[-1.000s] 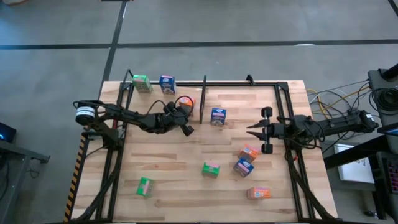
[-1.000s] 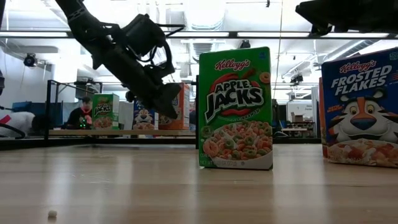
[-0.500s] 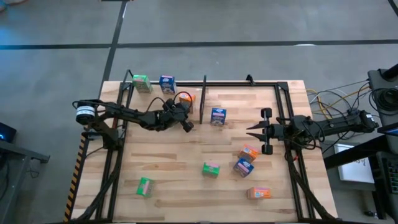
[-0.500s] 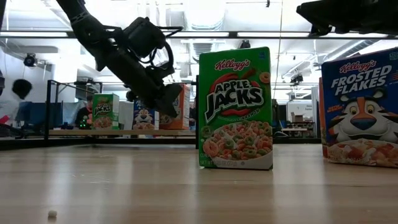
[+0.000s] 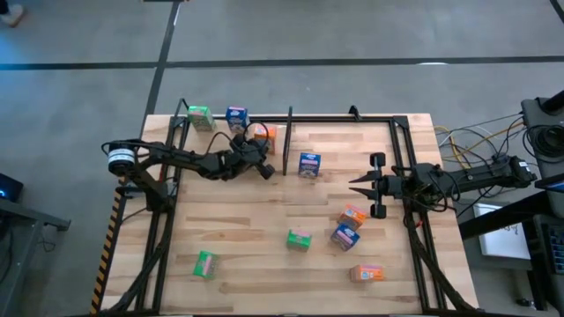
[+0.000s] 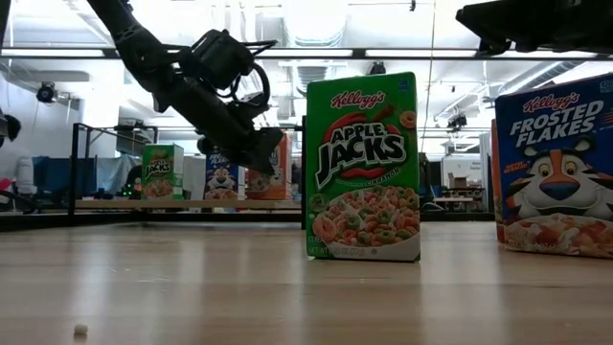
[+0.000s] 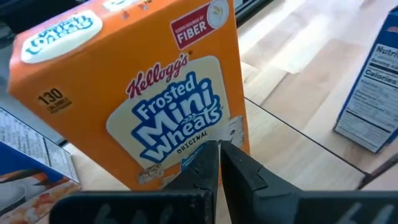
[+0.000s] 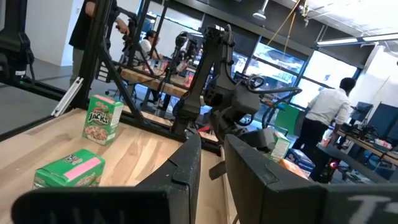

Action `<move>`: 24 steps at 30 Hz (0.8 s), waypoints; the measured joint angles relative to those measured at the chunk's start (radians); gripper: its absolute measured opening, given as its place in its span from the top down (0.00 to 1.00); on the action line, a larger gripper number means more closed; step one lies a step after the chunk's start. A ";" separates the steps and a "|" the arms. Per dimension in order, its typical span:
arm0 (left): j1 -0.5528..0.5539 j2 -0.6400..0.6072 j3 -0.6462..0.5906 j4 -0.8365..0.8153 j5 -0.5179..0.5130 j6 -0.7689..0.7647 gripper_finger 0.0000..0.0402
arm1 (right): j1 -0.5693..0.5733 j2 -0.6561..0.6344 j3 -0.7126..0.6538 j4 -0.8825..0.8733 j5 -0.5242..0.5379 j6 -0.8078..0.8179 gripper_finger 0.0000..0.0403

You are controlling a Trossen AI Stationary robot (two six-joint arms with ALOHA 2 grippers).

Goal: Stack cereal on shelf
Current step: Put the top left orange cereal box on the shelf

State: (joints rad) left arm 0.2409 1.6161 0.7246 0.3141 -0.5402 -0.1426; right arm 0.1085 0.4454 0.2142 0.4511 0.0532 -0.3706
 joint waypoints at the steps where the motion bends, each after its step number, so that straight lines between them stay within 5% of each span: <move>1: 0.000 0.000 0.000 0.000 0.000 0.003 1.00 | 0.000 0.000 0.000 0.000 0.000 0.000 0.84; 16: -0.022 -0.231 0.007 -0.061 0.269 0.093 1.00 | 0.000 0.000 0.000 -0.006 0.000 0.009 0.84; 24: 0.003 -0.317 0.225 -0.409 0.263 0.293 1.00 | -0.001 0.000 0.001 -0.007 0.001 0.006 0.84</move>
State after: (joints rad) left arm 0.2436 1.2991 0.9499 -0.0946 -0.2774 0.1501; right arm 0.1074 0.4454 0.2150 0.4442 0.0542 -0.3641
